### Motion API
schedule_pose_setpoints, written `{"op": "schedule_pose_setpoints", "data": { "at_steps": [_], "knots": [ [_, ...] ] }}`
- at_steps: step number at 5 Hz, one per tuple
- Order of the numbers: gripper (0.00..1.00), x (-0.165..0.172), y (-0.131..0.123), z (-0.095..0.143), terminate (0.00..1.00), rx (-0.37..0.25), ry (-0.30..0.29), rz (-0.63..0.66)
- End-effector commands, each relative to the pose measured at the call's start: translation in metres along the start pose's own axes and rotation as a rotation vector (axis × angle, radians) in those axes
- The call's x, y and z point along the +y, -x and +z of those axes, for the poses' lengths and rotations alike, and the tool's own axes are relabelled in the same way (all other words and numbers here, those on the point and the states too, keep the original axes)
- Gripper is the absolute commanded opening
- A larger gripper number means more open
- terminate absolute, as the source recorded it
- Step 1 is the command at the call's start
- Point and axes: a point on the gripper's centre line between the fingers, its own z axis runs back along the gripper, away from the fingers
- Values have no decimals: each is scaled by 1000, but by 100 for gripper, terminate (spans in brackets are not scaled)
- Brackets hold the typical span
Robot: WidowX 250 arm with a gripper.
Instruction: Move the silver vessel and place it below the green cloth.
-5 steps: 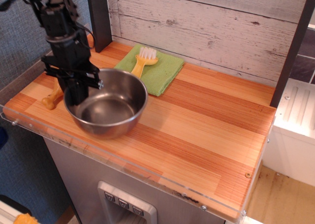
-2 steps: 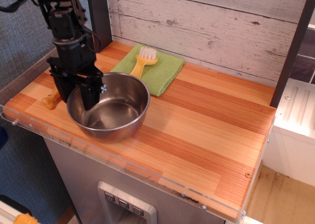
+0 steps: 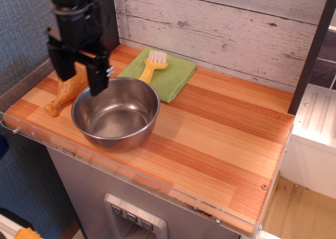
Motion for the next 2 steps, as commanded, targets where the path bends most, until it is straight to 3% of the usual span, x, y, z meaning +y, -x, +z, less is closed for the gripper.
{"op": "schedule_pose_setpoints", "data": {
  "at_steps": [1,2],
  "knots": [
    [100,-10,-3,21,0,-47,16,-4],
    [100,-6,0,24,0,-26,31,-3]
  ]
}}
